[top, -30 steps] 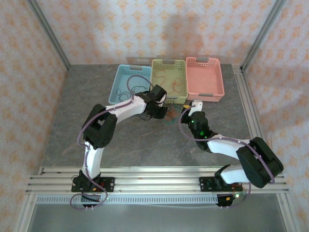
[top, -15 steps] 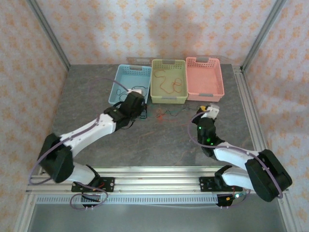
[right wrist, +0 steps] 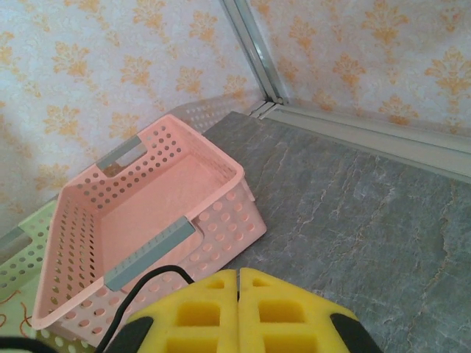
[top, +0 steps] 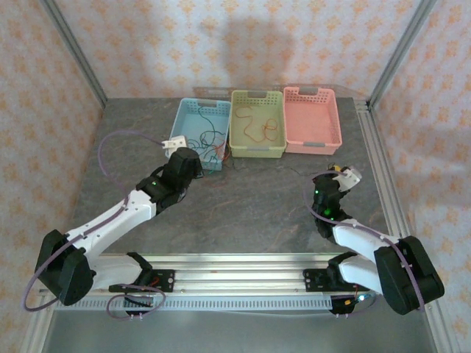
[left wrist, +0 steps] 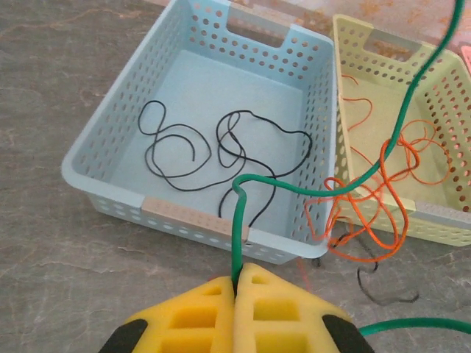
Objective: Untangle the cables
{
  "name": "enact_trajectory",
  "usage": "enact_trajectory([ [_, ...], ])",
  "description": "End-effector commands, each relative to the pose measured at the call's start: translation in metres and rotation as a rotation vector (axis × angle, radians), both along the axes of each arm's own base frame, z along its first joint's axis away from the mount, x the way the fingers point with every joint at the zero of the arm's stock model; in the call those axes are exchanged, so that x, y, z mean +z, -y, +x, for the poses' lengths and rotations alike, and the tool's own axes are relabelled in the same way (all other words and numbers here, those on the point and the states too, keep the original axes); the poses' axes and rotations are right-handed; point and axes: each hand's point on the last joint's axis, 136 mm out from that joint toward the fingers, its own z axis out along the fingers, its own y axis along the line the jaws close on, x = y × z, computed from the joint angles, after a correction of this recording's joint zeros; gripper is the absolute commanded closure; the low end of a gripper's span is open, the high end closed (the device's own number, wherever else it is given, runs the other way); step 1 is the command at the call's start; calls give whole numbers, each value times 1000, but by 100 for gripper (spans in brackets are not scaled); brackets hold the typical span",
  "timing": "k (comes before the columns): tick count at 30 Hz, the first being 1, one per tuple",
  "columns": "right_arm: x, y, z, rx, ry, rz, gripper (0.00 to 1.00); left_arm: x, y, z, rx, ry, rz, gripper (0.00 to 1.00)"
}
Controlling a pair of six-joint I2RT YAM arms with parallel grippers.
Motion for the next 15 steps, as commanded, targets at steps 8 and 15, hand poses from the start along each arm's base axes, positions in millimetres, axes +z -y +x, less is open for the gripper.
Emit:
enact_trajectory([
  [8, 17, 15, -12, -69, 13, -58, 100, -1, -11, 5, 71, 15, 22, 100],
  [15, 65, 68, -50, -287, 92, -131, 100, 1, -36, 0, 163, 47, 25, 100],
])
